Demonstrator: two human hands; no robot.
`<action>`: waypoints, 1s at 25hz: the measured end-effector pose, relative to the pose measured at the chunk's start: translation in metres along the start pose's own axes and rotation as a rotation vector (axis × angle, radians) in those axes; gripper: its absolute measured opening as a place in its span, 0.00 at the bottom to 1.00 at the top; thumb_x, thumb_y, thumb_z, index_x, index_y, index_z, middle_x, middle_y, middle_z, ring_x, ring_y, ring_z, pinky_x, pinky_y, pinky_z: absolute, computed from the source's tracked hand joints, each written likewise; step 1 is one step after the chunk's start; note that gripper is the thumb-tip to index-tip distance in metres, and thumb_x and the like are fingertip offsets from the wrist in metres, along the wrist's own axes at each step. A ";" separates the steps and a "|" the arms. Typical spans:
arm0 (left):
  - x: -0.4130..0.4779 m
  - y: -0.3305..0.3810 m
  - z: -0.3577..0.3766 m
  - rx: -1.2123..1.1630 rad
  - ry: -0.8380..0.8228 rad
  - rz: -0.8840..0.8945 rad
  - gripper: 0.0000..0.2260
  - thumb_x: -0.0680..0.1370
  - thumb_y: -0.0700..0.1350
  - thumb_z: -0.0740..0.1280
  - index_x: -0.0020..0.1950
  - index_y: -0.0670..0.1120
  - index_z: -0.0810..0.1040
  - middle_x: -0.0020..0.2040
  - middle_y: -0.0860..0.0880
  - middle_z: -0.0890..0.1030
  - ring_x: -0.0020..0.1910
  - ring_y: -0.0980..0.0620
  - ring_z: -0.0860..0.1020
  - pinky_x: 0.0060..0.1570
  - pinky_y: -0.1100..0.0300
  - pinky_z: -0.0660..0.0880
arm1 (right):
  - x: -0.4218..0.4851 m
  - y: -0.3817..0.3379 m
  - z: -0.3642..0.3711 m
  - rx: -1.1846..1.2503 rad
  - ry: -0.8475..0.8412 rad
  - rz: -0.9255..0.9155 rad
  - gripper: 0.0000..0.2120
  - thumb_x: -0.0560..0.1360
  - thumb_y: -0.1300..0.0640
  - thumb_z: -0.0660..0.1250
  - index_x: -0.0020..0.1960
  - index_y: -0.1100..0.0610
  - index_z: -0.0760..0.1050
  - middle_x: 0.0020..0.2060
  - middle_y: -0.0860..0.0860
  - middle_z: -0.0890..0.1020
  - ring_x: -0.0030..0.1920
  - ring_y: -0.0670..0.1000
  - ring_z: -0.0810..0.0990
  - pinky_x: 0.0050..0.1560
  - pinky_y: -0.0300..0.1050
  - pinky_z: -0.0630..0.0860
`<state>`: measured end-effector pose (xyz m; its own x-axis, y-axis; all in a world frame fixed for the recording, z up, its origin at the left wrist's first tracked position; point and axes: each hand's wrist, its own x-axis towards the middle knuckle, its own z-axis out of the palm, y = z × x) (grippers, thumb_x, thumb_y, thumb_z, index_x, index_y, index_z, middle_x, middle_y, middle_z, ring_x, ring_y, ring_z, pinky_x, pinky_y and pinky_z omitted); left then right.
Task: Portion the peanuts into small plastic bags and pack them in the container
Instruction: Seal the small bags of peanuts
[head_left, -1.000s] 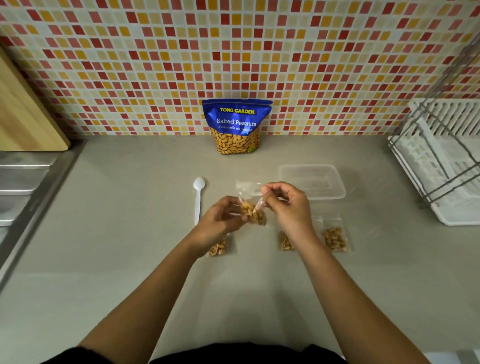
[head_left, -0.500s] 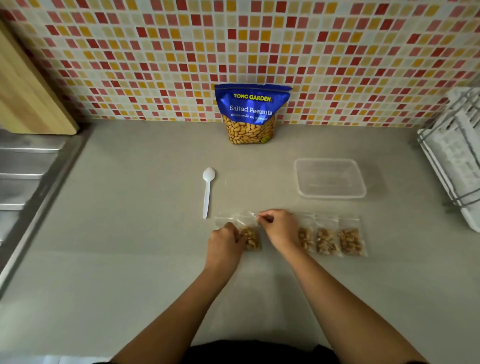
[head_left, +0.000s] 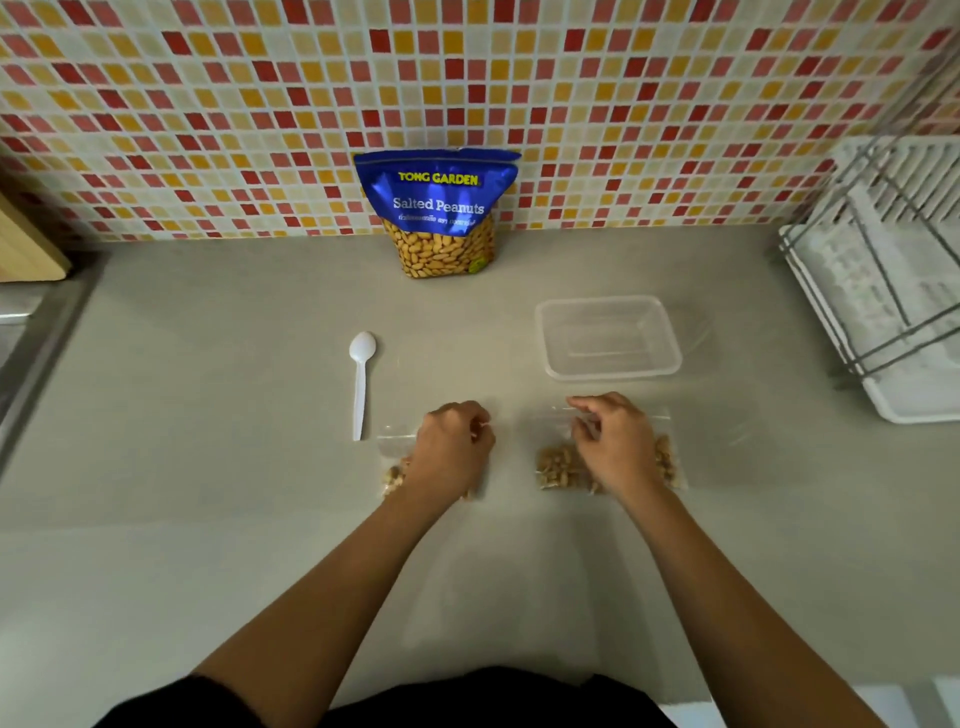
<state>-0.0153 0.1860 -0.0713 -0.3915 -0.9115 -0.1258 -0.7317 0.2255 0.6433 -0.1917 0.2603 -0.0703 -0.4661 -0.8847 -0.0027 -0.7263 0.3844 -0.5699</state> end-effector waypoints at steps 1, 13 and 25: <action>0.009 0.005 0.010 -0.006 -0.050 0.048 0.11 0.75 0.41 0.65 0.55 0.41 0.80 0.50 0.41 0.82 0.48 0.43 0.80 0.52 0.54 0.75 | 0.002 0.007 -0.003 -0.040 -0.026 0.012 0.14 0.72 0.62 0.68 0.57 0.58 0.79 0.52 0.58 0.80 0.51 0.57 0.80 0.55 0.40 0.71; 0.034 0.025 0.043 -0.045 -0.184 0.192 0.03 0.72 0.40 0.68 0.44 0.40 0.78 0.46 0.41 0.79 0.46 0.42 0.78 0.48 0.56 0.73 | 0.011 0.011 0.001 -0.175 -0.169 -0.142 0.07 0.71 0.61 0.67 0.48 0.59 0.78 0.50 0.56 0.77 0.52 0.56 0.75 0.54 0.46 0.71; 0.008 0.025 -0.054 -0.398 -0.290 0.216 0.05 0.73 0.42 0.71 0.45 0.52 0.81 0.37 0.55 0.82 0.39 0.63 0.80 0.43 0.70 0.75 | -0.032 -0.035 -0.006 0.759 -0.011 0.140 0.04 0.73 0.59 0.70 0.47 0.53 0.81 0.41 0.47 0.84 0.40 0.40 0.82 0.44 0.30 0.75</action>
<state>-0.0064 0.1662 -0.0154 -0.6892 -0.7135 -0.1261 -0.3715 0.1986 0.9069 -0.1542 0.2771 -0.0456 -0.5207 -0.8449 -0.1223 -0.1135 0.2105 -0.9710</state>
